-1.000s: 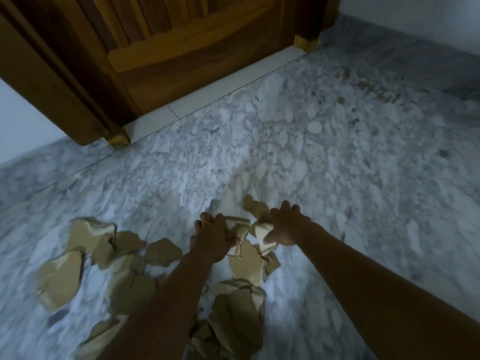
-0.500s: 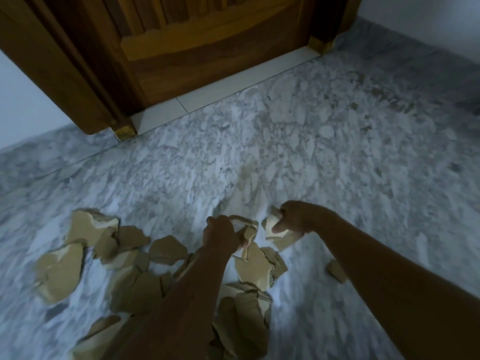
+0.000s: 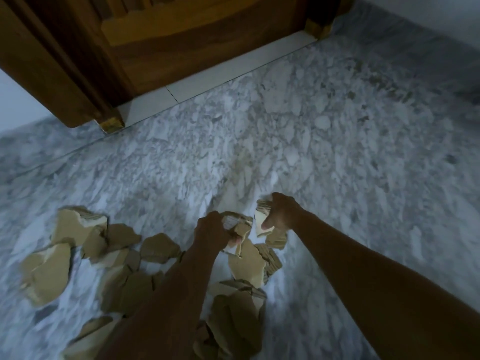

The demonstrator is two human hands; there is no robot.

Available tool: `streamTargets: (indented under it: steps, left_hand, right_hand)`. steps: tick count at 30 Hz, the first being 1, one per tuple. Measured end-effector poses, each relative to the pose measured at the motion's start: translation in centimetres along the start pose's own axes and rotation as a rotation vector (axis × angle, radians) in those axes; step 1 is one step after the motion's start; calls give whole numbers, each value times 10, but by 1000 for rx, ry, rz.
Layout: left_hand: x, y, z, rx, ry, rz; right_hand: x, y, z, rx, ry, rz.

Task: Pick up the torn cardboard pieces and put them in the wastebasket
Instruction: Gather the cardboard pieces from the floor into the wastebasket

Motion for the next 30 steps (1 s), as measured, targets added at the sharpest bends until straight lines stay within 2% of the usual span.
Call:
streamTargets:
  steps: [2,6,10,14,18,23,25,27,30]
  left_hand:
    - [-1,0,0,-14,-7,3]
    - [-2,-1,4,-47,-31,4]
    - [7,-5,17,-142,-26,77]
    - [25,-13,32,-89,-46,85]
    - [32,-21,41,-139,119,63]
    - [52,-59,56,-18,207,-146]
    - [63,-57,55,-77,197,-292]
    - [74,-39,49,-154,179,-368]
    - [86,-3,41,-295,144,-317]
  right_hand:
    - [2,-10,3,-132,-22,31]
    - [18,-48,17,-392,-117,232]
    - [52,-80,51,-592,-110,186]
    - [83,-79,99,-482,-35,87]
    - [95,-39,143,-346,25,9]
    - [98,0,156,76,50,116]
    - [99,6,154,118,-2,133]
    - [101,4,154,90,7,109]
    - [104,-6,154,100,-19,87]
Point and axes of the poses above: each hand's wrist, its own x-axis away from the middle knuckle, its own y-axis out of the palm, z = x × y, the point moved 3 cm from there along -x, towards the middle knuckle, and after that the axes turned 3 degrees about y, right-handed, at the moved point
